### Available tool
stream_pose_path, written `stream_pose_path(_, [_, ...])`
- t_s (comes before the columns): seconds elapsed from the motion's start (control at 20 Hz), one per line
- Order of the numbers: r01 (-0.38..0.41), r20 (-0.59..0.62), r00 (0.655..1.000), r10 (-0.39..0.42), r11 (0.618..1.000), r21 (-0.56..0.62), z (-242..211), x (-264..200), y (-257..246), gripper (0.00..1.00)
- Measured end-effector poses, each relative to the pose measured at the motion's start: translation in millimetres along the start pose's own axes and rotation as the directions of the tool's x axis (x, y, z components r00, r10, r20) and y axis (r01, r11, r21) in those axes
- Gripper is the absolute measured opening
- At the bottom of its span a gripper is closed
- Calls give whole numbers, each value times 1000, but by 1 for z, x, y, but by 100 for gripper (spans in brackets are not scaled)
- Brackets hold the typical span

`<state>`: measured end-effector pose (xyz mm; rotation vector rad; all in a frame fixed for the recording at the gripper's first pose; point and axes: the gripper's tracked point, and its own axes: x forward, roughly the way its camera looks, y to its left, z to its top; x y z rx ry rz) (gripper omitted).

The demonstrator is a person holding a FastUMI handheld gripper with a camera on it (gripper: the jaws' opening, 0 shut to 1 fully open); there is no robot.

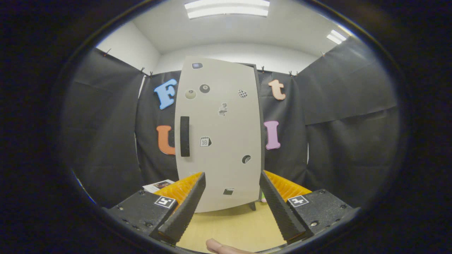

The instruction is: Open the shoe cabinet door, grab the shoes and put them into the shoe cabinet, then close the shoe cabinet door.

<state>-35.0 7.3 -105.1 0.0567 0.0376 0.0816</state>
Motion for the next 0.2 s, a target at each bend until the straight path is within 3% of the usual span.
stream_pose_path(0.2, [0,9,1000,0,1000,9,0,-5,-6,100])
